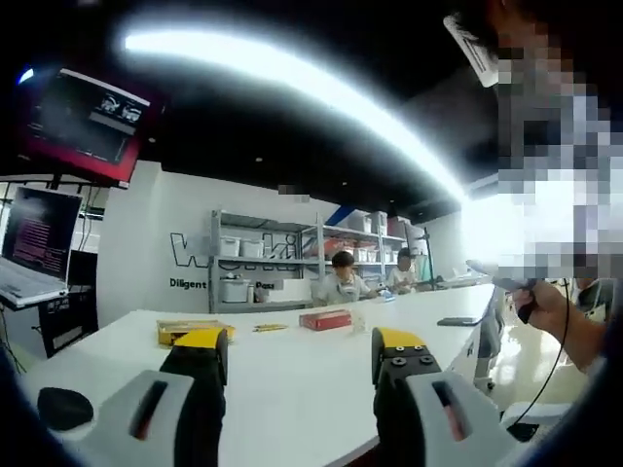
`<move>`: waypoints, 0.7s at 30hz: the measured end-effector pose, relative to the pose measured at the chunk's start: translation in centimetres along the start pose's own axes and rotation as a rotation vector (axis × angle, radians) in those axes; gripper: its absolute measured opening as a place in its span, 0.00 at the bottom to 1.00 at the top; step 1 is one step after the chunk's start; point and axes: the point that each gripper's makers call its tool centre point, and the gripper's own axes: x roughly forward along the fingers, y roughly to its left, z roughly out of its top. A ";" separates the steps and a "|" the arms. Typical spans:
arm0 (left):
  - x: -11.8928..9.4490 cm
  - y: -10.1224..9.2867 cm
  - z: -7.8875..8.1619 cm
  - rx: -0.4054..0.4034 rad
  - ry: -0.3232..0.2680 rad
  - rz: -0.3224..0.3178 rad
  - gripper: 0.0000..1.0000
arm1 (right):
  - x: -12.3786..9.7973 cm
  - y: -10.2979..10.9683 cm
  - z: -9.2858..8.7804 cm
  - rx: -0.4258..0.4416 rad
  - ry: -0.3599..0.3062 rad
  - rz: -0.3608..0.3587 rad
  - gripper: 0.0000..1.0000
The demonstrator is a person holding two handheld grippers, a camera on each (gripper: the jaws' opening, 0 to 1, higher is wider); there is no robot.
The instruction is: Tear open the coffee pouch, take out the coffee, and pour the coffee from the pouch into the cup
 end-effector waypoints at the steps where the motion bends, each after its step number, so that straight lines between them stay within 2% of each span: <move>1: -0.1 0.1 0.1 -0.002 -0.002 0.002 0.62 | 0.1 0.1 0.0 -0.004 0.000 0.001 0.57; 6: -0.5 1.5 2.2 0.036 -0.047 0.041 0.62 | 0.4 0.8 -0.5 0.003 0.017 0.019 0.57; 8: -0.8 1.7 2.2 0.036 -0.058 0.048 0.61 | 0.4 0.9 -0.3 -0.003 0.012 0.020 0.57; 13: -0.8 2.2 0.0 0.020 -0.016 0.050 0.62 | 0.4 0.7 -0.9 -0.009 0.016 0.008 0.57; 16: -1.5 2.7 -0.5 0.011 -0.014 0.066 0.62 | 0.6 0.8 -1.3 -0.014 0.025 0.017 0.57; 21: -3.0 4.1 -2.5 -0.013 0.002 0.113 0.62 | 0.8 0.8 -2.8 -0.048 0.047 0.022 0.57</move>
